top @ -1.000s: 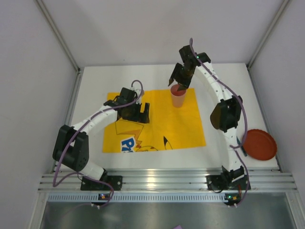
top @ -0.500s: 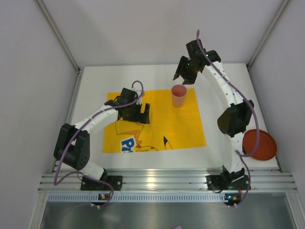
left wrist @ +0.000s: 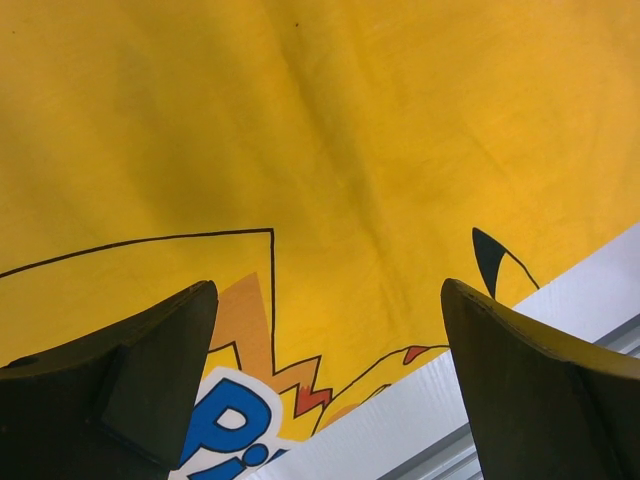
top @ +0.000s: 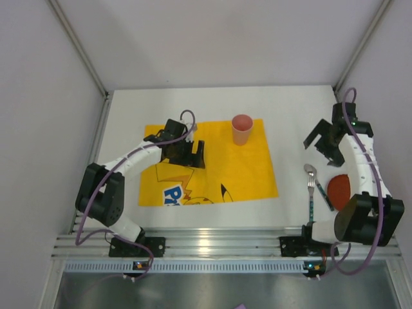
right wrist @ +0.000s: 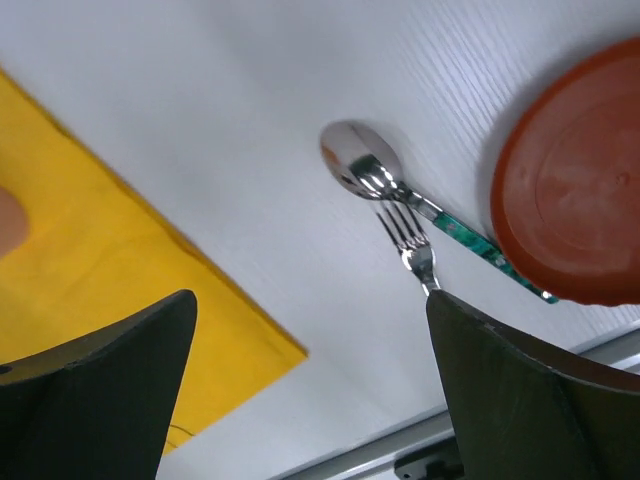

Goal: Set the dinner table for one person

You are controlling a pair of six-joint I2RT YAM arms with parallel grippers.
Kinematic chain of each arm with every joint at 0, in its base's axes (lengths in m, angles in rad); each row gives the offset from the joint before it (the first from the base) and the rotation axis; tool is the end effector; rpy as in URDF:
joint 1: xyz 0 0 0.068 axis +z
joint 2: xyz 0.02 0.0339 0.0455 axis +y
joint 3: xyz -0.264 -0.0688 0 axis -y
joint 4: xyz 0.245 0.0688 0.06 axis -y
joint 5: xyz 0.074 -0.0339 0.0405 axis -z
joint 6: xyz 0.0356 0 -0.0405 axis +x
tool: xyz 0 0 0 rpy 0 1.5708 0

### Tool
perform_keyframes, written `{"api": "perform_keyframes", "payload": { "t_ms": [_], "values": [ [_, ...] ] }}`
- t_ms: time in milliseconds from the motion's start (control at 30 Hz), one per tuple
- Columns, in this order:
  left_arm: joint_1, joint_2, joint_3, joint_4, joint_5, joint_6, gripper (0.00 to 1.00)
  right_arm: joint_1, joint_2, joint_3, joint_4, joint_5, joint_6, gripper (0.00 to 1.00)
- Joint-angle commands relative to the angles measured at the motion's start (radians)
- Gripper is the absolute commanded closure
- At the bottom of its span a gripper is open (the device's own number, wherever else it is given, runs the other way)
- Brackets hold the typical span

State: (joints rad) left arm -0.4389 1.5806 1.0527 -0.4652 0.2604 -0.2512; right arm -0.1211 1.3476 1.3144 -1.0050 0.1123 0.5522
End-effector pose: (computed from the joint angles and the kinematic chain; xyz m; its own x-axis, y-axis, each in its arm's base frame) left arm 0.2891 -0.1458 0.2151 -0.8682 0.1422 -0.4753 0.3325 0.8779 -0.3447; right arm 0.2615 -0.0358 0.3286 -0.6355 0.6024 -0.4829 0.5989 0.7794 0.1842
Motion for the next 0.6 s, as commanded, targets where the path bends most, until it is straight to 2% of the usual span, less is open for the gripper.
{"api": "perform_keyframes", "payload": {
  "t_ms": [0,400,567],
  "values": [
    [0.002,0.019,0.027,0.057,0.040,-0.013,0.01,-0.051,-0.005,-0.145,0.040,-0.013,-0.084,0.03],
    [-0.004,0.022,-0.005,0.082,0.040,-0.031,0.01,-0.058,0.010,-0.406,0.038,0.018,-0.147,0.10],
    [-0.004,0.021,-0.003,0.076,0.031,-0.031,0.01,-0.066,0.054,-0.386,0.069,0.000,-0.161,0.17]
  ]
}}
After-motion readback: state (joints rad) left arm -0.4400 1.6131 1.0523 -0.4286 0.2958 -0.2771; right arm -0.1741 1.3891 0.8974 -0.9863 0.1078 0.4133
